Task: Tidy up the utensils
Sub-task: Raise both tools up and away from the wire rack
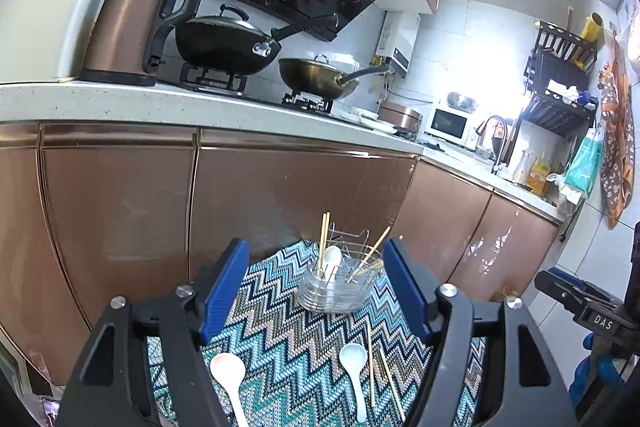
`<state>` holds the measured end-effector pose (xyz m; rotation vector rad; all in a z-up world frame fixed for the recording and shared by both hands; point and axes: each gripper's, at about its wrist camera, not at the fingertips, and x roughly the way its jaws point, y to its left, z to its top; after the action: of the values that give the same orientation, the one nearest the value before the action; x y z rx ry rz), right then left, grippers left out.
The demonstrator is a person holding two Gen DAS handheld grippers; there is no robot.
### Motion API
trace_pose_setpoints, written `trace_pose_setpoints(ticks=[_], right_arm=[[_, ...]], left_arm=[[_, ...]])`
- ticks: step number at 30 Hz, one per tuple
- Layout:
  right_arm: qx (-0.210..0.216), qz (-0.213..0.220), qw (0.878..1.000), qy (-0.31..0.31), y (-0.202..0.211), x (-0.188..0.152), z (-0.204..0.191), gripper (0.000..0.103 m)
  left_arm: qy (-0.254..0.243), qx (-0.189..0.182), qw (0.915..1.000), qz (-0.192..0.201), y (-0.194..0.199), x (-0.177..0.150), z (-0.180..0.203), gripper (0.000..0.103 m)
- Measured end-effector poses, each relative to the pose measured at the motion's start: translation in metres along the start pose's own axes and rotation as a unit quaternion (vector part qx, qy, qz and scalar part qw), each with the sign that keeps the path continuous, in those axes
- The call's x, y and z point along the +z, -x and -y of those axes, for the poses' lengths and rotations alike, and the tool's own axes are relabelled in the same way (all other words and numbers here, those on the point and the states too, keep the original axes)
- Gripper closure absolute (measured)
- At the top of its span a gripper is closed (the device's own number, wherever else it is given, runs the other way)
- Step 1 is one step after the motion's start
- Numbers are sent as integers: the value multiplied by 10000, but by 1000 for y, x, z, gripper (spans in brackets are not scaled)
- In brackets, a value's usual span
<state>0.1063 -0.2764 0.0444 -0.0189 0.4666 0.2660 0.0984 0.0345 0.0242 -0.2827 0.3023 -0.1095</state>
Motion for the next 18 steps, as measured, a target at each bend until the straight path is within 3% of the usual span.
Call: trace_pose_setpoints(ticks=[18], right_arm=[[-8,-524,9982,-286,-40,-27,28,39]], left_arm=[[73,220,9960,-863,-49,-38,-26,35]])
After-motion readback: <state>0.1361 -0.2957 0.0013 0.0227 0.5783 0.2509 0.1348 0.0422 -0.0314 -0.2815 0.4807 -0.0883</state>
